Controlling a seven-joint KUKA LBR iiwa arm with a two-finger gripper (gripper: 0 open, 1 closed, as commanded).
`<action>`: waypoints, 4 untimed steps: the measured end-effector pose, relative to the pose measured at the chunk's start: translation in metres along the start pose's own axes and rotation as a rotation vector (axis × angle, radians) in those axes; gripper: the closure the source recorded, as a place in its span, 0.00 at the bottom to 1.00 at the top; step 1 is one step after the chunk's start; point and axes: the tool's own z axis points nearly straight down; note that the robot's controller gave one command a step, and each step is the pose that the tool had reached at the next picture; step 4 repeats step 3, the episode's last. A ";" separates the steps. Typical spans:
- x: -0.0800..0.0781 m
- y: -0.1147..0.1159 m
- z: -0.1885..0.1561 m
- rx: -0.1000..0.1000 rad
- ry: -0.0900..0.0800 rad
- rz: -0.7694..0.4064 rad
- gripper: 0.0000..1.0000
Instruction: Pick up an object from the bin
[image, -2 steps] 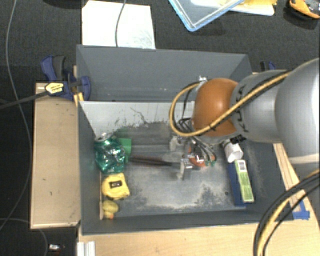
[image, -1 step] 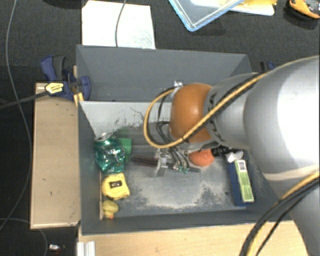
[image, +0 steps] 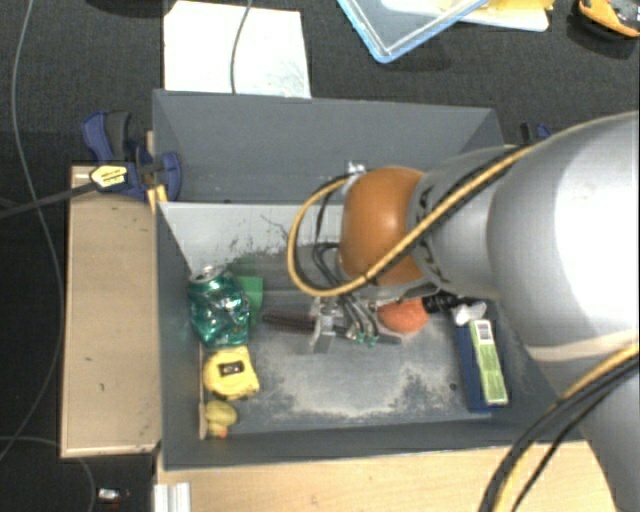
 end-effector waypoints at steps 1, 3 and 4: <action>0.002 -0.001 -0.023 0.002 0.006 -0.002 1.00; -0.001 -0.001 -0.092 -0.001 -0.001 -0.004 1.00; -0.001 -0.001 -0.092 -0.001 -0.001 -0.004 1.00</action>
Offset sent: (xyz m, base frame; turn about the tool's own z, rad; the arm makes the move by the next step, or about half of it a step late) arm -0.0015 -0.0003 0.0731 -0.0005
